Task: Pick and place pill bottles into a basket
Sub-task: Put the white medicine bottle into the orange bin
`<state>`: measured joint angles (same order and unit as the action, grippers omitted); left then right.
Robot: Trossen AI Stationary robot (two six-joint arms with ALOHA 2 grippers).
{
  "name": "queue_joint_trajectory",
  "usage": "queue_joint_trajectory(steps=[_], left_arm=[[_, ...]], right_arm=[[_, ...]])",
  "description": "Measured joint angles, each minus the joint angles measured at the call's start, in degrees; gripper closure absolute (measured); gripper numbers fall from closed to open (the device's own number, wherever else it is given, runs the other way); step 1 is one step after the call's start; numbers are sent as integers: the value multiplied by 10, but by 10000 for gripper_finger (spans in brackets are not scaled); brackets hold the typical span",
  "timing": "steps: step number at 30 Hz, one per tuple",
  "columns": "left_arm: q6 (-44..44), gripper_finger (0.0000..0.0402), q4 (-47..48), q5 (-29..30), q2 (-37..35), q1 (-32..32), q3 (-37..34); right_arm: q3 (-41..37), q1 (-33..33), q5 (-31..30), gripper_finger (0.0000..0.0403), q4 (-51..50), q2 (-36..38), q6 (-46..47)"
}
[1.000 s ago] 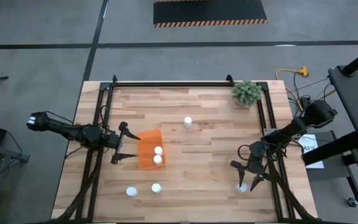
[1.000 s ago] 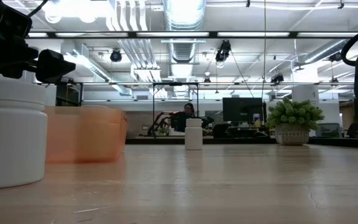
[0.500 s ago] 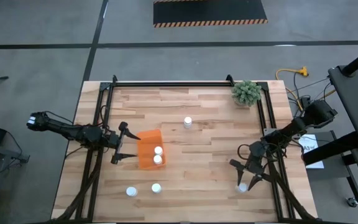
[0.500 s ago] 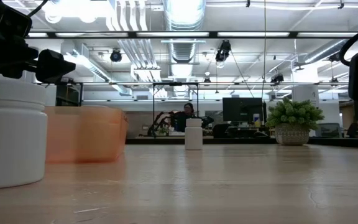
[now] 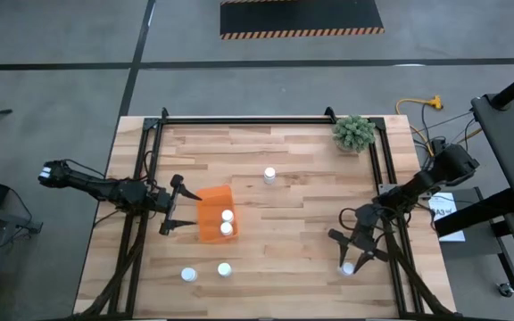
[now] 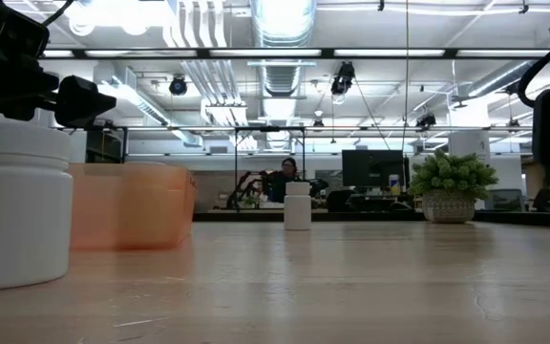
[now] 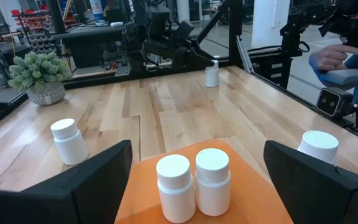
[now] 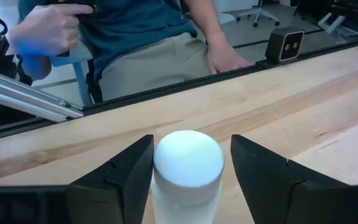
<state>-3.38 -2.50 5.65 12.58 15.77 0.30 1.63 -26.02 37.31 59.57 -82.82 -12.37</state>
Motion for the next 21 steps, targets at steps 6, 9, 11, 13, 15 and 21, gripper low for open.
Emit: queue_joint_trajectory(steps=[6, 9, 11, 13, 15, 21], left_arm=[[0, 56, 0, 0, 0, 0, 0], [0, 56, 0, 0, 0, 0, 0], [0, 56, 0, 0, 0, 0, 0], [0, 56, 0, 0, 0, 0, 0], [0, 56, 0, 0, 0, 0, 0], [0, 56, 0, 0, 0, 0, 0]], right_arm=[[9, 0, 0, 223, 0, -26, -1], [16, 0, 2, 232, 3, -41, -1], [22, 0, 2, 238, 5, -51, -4], [29, 0, 4, 243, 7, -61, -10], [35, 0, 5, 248, 19, -73, -15], [59, 1, 3, 251, 30, -102, -16]])
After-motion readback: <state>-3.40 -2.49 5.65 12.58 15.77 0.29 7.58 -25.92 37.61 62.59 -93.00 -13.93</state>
